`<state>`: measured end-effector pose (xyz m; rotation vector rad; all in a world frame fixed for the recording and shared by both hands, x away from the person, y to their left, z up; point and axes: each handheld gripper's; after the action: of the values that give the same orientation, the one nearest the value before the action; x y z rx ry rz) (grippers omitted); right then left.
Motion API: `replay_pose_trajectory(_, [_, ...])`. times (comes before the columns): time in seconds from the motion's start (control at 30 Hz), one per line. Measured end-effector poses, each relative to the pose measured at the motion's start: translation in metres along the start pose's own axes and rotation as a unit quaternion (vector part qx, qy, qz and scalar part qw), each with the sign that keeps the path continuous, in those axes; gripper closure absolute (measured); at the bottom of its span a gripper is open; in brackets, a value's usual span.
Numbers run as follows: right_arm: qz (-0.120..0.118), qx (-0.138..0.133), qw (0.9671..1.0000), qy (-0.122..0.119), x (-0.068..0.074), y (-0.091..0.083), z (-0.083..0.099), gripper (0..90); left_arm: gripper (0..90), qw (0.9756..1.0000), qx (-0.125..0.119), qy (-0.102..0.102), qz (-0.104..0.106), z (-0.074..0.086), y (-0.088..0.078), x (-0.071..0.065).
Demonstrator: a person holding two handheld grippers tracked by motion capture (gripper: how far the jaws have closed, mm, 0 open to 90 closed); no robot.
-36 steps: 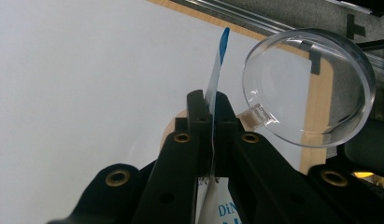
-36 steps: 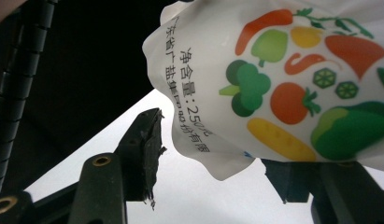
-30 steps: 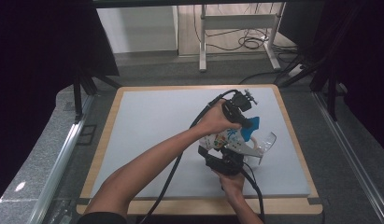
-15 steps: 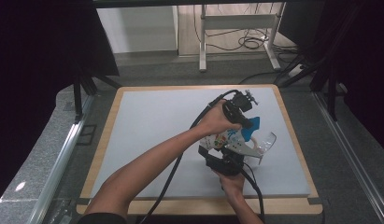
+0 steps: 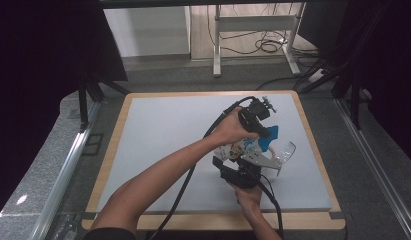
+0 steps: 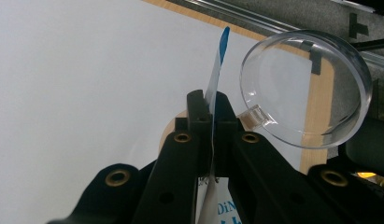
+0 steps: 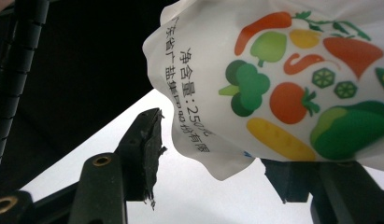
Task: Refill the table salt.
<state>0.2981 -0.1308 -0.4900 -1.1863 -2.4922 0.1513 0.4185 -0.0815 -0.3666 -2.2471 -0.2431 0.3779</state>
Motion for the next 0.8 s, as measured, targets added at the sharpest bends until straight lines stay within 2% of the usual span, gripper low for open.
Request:
replay_pose_trajectory(0.27, [0.000,-0.004,1.0000,0.003,0.0004,-0.0005,-0.0003,42.5,90.0,1.0000,0.001,0.000,0.000,-0.0003,0.0016,0.0008])
replay_pose_trajectory(0.4, [-0.003,-0.008,0.9999,0.013,-0.0007,-0.0006,-0.0010,42.5,90.0,1.0000,0.003,0.002,-0.002,-0.0009,0.0031,-0.0003])
replay_pose_trajectory(0.8, [-0.002,-0.010,0.9999,0.013,-0.0012,-0.0012,-0.0016,42.5,90.0,1.0000,0.003,0.002,-0.002,-0.0011,0.0042,0.0000])
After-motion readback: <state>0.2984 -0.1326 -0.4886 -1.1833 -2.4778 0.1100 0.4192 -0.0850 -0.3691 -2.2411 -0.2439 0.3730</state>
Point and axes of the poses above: each handheld gripper's, and its own axes: y roughly forward along the jaws, z roughly out of its underside, x roughly to its left, and after that the axes turned 4 degrees about z, right-handed
